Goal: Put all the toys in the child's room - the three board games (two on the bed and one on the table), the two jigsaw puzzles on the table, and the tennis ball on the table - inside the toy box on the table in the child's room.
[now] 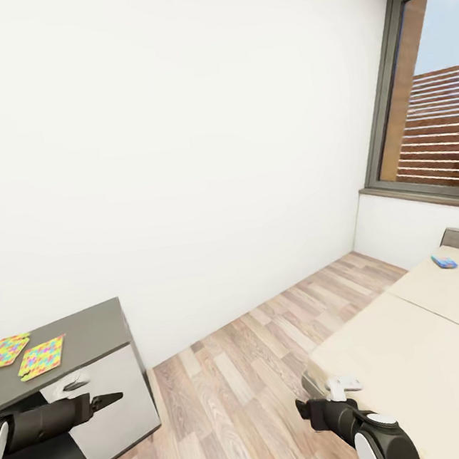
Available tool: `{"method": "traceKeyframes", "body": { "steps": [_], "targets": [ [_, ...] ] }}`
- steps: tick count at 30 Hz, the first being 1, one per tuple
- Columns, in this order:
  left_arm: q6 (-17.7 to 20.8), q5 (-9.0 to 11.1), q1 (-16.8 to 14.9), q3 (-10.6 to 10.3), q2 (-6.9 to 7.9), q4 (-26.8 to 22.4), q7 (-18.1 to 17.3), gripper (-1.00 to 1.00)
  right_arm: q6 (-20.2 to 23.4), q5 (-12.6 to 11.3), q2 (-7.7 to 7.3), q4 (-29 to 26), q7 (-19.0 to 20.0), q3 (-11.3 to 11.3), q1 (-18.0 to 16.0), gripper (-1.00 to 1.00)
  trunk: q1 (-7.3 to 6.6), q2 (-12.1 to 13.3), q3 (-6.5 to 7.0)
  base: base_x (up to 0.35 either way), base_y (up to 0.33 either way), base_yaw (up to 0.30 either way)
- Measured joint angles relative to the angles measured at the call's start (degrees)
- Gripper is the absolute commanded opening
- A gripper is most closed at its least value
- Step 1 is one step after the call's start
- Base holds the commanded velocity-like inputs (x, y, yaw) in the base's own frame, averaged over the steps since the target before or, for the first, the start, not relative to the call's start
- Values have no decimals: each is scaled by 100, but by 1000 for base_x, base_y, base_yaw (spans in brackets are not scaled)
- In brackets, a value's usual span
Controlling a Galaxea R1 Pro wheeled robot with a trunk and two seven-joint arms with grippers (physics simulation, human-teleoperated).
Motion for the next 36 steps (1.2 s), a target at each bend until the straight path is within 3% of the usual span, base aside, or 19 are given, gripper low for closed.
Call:
{"method": "traceKeyframes", "body": {
  "steps": [20, 36],
  "targets": [
    [-2, 0, 0, 8, 0, -1, 0, 100, -34, 2, 0, 9, -5, 0, 0, 100, 1, 1, 12, 166, 17, -29],
    [-3, 0, 0, 9, 0, 0, 0, 100, -44, 3, 0, 26, -16, -7, 0, 100, 2, 0, 13, 41, 7, 0]
  ]
}}
